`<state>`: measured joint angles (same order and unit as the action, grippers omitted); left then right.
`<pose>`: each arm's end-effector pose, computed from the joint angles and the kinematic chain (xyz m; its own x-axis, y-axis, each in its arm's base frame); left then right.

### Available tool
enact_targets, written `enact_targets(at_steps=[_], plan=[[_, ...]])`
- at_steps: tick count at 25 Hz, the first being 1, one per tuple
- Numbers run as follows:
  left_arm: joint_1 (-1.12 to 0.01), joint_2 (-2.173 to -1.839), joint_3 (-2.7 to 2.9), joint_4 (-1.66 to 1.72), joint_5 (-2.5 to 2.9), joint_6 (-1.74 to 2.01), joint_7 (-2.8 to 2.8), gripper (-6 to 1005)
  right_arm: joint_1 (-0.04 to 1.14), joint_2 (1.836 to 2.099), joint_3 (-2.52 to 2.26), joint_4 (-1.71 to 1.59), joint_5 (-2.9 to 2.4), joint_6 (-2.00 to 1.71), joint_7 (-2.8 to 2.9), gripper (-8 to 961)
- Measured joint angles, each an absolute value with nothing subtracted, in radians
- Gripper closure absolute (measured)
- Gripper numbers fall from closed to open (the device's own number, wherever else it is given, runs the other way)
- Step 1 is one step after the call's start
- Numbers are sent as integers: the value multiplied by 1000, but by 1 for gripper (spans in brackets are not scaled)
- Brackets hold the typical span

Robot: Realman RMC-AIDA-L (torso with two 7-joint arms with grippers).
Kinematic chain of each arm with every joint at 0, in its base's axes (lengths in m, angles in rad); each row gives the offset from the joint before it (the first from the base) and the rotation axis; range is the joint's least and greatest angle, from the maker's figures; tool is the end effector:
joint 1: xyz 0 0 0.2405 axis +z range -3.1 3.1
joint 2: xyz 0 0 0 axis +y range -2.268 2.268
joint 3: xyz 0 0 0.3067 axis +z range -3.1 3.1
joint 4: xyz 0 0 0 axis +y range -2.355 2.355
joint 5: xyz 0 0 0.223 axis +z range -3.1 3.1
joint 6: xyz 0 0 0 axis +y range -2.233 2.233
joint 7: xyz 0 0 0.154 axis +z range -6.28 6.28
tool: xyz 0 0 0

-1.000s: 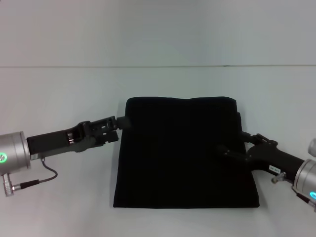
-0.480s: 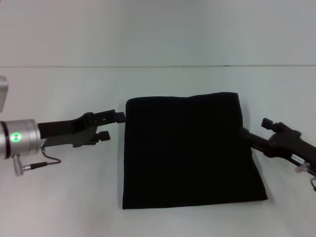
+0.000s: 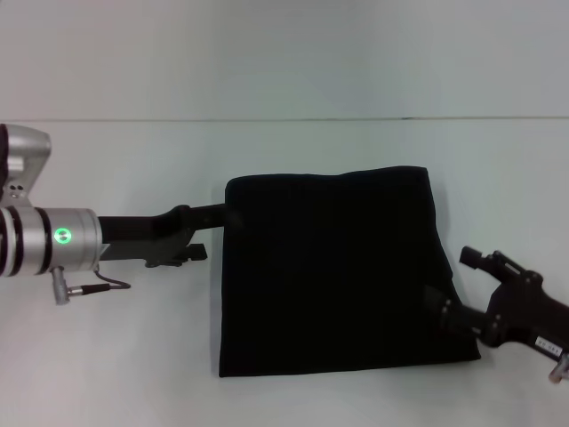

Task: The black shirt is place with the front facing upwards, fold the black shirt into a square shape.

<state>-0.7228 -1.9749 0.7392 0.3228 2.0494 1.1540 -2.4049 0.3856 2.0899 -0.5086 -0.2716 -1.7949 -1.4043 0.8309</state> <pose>-0.3197 0.4312 -0.0523 -0.0450 0.9010 0.4315 0.9892 -0.0201 0.1451 0.3723 0.3087 -0.0716 0.7089 -0.2279 -0.6675 -0.5865 -0.7161 -0.3784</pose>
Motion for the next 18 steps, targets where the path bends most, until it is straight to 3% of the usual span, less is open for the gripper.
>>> enact_targets(at_steps=[10,18], plan=[[-737,-2015,801,318,2049,1119,-2431,116,379,2091,-516,-268,-1818,-1436,804,6],[-748,-2028,827,312,2049,1101,-2428,149,377,2091,-516,-268,-1819,-1450,804,6]])
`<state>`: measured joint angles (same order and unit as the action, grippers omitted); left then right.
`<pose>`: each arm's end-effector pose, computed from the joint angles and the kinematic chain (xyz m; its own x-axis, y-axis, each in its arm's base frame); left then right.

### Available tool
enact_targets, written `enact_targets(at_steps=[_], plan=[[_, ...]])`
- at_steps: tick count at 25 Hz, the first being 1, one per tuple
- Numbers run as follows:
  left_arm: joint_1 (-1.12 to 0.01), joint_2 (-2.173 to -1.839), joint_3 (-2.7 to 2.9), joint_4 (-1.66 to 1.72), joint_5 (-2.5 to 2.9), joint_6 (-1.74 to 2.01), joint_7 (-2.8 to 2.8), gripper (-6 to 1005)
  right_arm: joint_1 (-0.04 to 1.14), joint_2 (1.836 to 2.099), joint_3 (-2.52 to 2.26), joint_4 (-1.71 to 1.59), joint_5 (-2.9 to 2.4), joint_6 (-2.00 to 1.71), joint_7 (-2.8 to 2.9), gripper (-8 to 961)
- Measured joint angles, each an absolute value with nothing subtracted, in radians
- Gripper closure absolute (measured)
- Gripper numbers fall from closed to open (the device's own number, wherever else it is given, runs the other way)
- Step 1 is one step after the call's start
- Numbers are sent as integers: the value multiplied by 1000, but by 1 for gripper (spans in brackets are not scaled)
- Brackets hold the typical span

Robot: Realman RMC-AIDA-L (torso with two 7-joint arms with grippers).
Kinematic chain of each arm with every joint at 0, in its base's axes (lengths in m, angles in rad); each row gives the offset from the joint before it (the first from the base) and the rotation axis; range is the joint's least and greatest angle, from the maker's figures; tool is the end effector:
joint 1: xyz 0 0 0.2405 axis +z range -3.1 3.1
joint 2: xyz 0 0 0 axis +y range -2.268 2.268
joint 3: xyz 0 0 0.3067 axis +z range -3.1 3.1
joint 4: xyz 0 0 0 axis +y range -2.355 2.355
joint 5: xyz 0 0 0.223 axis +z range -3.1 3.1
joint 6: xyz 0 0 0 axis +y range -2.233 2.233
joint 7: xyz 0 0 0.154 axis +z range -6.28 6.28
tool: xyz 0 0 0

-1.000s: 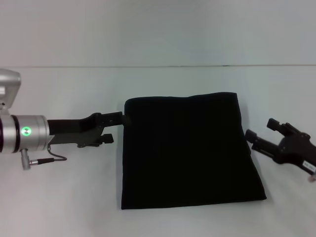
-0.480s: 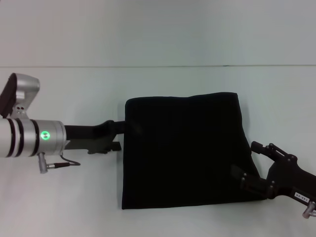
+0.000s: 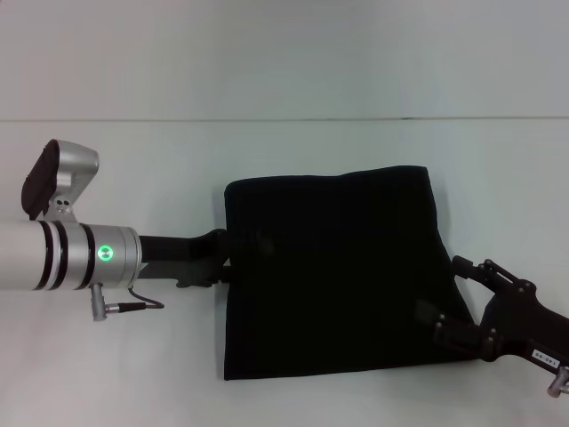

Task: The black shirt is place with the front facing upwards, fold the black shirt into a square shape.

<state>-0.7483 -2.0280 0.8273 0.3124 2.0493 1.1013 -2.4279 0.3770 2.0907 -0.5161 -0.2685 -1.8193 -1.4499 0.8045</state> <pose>-0.3040 0.4248 -0.0889 -0.0176 0.9284 0.3712 0.9931 -0.0269 0.1143 0.3684 0.2992 -0.0750 0.7186 -0.2070 -0.6639 -0.5496 -0.7540 -0.3598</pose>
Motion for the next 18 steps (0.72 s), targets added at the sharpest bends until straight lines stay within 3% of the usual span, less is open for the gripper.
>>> enact_targets(at_steps=[8,14,18], plan=[[-737,-2032,844,327,2049,1071,-2405,183,373,2091,-512,-268,-1819,-1456,805,5],[-737,-2039,849,330,2049,1057,-2387,385,375,2091,-509,-268,-1818,-1459,805,5],[-740,-2041,852,332,2049,1059,-2372,579,378,2091,-508,-269,-1815,-1462,805,6]])
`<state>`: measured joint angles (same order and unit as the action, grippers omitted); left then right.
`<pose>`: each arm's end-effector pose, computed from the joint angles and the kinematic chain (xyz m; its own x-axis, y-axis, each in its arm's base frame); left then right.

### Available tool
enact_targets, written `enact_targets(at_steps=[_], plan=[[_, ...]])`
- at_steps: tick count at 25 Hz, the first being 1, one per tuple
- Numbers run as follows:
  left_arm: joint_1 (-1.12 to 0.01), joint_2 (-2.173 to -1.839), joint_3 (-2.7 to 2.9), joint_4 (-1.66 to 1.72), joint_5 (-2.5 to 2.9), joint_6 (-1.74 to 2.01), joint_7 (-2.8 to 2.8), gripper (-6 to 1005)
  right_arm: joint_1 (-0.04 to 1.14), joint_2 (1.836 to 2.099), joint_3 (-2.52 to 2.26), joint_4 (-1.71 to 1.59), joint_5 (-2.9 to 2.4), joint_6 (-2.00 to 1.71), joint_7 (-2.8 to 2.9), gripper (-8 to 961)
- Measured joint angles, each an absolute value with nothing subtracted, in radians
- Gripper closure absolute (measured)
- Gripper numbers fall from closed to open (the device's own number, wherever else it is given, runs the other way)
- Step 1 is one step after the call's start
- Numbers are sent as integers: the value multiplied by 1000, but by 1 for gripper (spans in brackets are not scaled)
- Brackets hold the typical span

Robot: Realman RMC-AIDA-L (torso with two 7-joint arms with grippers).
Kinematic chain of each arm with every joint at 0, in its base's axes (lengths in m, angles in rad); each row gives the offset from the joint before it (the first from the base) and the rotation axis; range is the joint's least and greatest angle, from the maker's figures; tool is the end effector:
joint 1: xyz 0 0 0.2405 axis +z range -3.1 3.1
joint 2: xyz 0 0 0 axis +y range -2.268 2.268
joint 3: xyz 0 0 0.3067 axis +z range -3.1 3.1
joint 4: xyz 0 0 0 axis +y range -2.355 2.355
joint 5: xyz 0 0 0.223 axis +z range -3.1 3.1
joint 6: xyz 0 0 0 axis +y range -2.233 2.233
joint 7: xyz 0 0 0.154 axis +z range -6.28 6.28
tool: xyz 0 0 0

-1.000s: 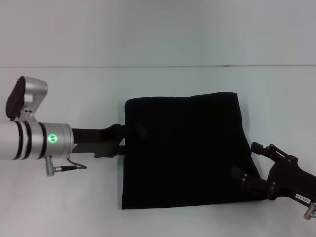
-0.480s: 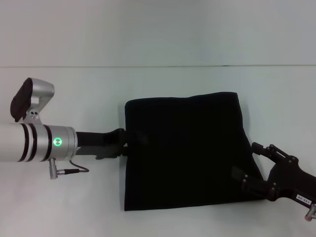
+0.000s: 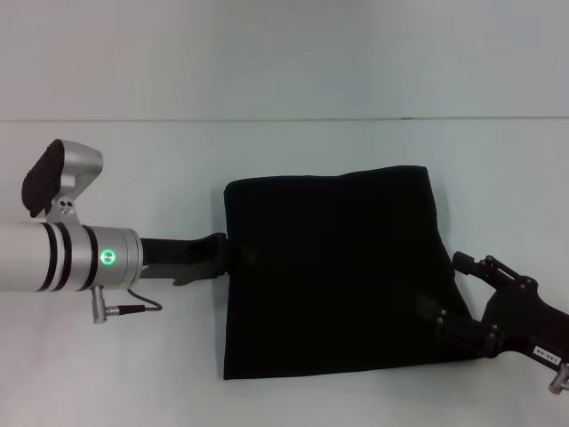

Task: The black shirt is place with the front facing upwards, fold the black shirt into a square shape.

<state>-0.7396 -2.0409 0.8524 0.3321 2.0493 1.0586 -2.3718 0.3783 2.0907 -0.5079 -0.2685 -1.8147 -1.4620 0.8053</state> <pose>-0.3071 0.4259 -0.0925 0.0537 0.9175 0.3941 0.9950 -0.0823 0.0560 0.3666 0.3000 -0.0731 0.7105 -0.1982 -0.6752 -0.5512 -0.7533 -0.3588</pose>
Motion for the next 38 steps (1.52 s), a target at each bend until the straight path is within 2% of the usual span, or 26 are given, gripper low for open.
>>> enact_targets(at_steps=[1,12,19,23,31,38], plan=[[-740,-2041,853,332,2049,1059,-2369,627,379,2091,-508,-268,-1814,-1463,805,7],[-745,-2025,845,352,2042,1023,-2355,853,396,2092,-493,-268,-1809,-1464,805,8],[-760,-1988,840,362,2041,985,-2362,873,414,2094,-484,-268,-1808,-1462,805,9],[-721,-1974,782,359,2037,1025,-2366,872,415,2094,-474,-268,-1808,-1457,805,9],[-649,-2001,667,385,2035,1126,-2335,874,421,2095,-463,-267,-1809,-1446,805,8],[-605,-1998,619,460,2035,1219,-2170,808,427,2096,-449,-252,-1803,-1434,800,9]])
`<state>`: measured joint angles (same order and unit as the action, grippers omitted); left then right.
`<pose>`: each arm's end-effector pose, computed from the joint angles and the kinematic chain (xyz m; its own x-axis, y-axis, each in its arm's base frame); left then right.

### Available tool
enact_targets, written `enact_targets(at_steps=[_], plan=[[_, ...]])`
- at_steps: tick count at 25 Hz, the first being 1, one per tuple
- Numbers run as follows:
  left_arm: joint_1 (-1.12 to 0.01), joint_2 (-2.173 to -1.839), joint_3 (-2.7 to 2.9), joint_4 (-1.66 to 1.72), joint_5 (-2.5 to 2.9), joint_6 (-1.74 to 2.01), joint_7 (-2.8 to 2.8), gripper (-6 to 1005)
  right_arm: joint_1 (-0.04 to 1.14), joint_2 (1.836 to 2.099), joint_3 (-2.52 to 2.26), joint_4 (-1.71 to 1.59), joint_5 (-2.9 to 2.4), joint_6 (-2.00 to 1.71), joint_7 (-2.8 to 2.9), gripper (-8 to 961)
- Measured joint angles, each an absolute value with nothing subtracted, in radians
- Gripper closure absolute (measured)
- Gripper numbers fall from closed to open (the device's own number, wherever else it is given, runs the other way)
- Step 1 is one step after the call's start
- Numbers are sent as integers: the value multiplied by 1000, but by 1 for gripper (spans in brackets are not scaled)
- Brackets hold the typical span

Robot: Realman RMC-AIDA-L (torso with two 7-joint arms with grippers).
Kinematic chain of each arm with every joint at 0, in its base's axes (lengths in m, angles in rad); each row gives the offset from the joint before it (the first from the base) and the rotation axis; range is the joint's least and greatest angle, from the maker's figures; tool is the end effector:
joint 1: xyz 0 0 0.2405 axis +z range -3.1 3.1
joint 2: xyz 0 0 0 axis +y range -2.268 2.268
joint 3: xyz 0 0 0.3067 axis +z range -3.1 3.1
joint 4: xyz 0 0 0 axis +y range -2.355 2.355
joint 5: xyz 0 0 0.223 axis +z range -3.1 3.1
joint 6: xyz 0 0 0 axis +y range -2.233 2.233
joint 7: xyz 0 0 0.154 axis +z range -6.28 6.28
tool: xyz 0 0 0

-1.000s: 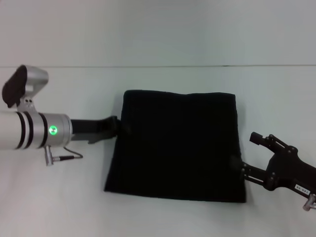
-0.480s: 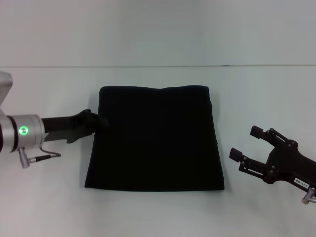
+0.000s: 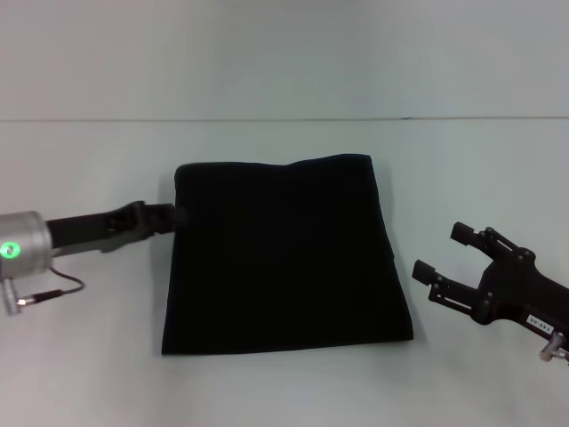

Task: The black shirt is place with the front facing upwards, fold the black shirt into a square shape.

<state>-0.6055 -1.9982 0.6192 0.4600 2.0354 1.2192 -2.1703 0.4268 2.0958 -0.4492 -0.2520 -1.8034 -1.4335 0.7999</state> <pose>-0.3472 0.4139 -0.0215 0.1002 0.8129 0.5737 0.9799 -0.1806 0.0848 0.3561 0.3216 -0.0710 0.6951 -0.1695 -0.6986 -0.5651 -0.7296 -0.3852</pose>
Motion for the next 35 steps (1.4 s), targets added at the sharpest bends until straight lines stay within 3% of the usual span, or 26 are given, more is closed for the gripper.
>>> enact_targets(at_steps=[4,7,15,17,23,35], plan=[[-557,-1993,596,559,2035,1303,-2051,771,434,2096,-416,-244,-1801,-1426,792,8],[-523,-2003,537,630,2009,1482,-1849,636,442,2097,-413,-244,-1798,-1423,791,8],[-370,-2112,509,736,1969,1811,-1290,318,454,2097,-446,-166,-1803,-1426,600,8],[-326,-2122,522,738,1979,1809,-1236,95,439,2097,-472,-151,-1804,-1415,562,8],[-230,-2115,523,716,2022,1733,-1197,72,382,2096,-484,-140,-1804,-1343,529,8],[-273,-2088,513,613,2089,1661,-1192,53,383,2095,-487,-140,-1802,-1338,520,8]])
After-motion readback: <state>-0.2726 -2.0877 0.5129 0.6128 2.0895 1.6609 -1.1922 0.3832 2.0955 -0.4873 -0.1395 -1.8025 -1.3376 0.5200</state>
